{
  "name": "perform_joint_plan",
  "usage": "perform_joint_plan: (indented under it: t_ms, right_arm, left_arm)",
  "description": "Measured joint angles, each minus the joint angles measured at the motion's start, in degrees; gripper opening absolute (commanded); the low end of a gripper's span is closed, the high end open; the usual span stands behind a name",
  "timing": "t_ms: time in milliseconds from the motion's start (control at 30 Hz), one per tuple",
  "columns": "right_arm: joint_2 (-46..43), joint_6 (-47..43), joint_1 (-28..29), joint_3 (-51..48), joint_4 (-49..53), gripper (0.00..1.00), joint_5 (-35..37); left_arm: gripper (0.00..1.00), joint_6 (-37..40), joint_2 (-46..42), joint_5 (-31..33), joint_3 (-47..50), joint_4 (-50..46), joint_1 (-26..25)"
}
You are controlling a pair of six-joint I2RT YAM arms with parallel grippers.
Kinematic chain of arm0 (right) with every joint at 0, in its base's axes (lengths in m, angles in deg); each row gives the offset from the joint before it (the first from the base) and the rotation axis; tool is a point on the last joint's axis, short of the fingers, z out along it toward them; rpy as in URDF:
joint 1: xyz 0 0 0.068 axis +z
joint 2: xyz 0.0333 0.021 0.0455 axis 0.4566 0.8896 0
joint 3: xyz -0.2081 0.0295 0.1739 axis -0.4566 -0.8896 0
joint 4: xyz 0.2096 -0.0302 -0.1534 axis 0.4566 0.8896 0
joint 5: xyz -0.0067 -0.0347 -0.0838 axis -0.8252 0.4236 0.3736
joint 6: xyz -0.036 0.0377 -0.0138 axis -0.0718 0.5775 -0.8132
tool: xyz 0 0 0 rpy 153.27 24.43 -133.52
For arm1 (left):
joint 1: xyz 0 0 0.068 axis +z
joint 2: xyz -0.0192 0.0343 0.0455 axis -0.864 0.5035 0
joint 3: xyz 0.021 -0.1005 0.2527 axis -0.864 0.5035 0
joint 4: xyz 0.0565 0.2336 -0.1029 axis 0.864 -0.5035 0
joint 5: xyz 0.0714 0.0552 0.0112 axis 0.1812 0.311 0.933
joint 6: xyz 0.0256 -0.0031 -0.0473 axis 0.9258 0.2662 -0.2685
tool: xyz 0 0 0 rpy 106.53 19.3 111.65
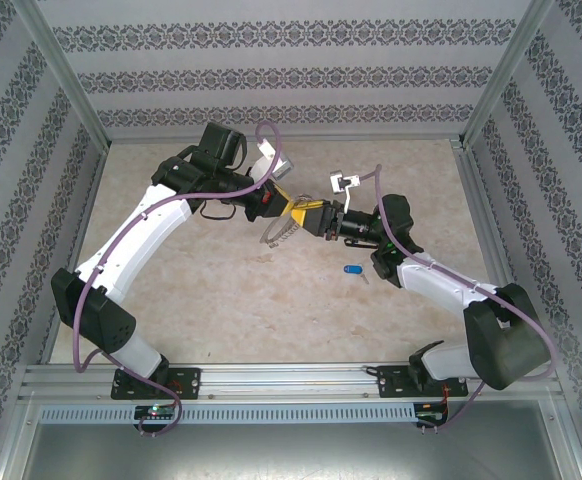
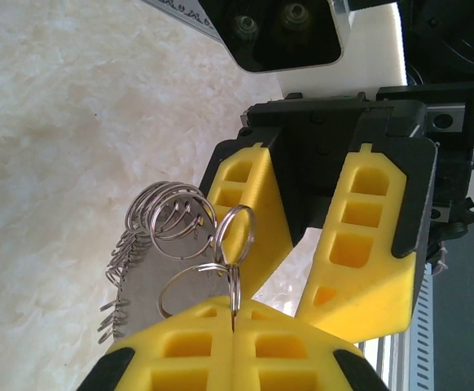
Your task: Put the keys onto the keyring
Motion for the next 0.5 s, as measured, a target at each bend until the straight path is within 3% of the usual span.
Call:
perform_joint_plan:
  t_ms: [500]
  right_arm:
    - [-1.4, 0.1, -1.3, 0.2, 0.0, 0.31, 0.9]
  left_arm:
    - [0.00, 0.0, 0.0, -0.7, 0.0, 1.7, 0.0]
